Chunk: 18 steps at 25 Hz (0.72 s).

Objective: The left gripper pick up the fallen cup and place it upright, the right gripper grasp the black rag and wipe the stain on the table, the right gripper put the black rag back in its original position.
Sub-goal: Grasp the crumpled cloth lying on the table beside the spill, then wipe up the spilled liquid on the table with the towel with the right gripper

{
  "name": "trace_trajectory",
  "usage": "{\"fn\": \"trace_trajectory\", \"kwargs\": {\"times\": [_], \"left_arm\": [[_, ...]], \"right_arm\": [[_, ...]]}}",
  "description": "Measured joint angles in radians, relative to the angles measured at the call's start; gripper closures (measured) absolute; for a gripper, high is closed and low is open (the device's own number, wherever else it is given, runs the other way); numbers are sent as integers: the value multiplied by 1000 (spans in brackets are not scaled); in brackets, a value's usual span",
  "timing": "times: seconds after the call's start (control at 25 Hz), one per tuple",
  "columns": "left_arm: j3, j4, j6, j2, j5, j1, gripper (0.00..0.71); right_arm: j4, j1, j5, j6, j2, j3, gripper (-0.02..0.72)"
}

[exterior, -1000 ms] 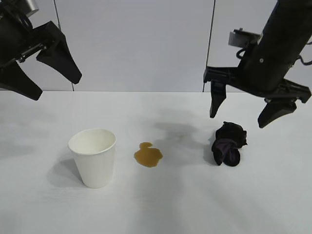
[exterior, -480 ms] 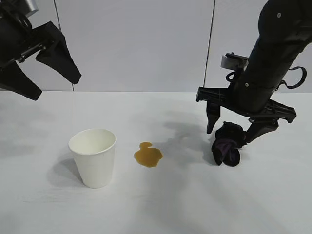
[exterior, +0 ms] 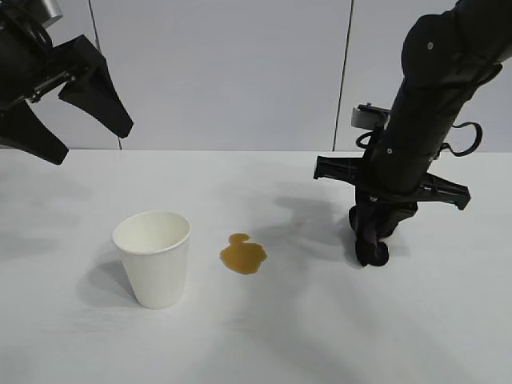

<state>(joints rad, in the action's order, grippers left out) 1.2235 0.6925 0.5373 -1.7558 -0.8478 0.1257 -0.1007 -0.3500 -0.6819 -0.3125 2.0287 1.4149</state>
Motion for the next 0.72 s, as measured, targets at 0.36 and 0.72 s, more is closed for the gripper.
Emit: {"fn": "trace_trajectory", "kwargs": {"times": [0.36, 0.72], "left_arm": [[0, 0, 0, 0, 0, 0, 17], [0, 0, 0, 0, 0, 0, 17]], "right_arm": [[-24, -199, 5, 17, 10, 65, 630], [-23, -271, 13, 21, 146, 65, 630]]}}
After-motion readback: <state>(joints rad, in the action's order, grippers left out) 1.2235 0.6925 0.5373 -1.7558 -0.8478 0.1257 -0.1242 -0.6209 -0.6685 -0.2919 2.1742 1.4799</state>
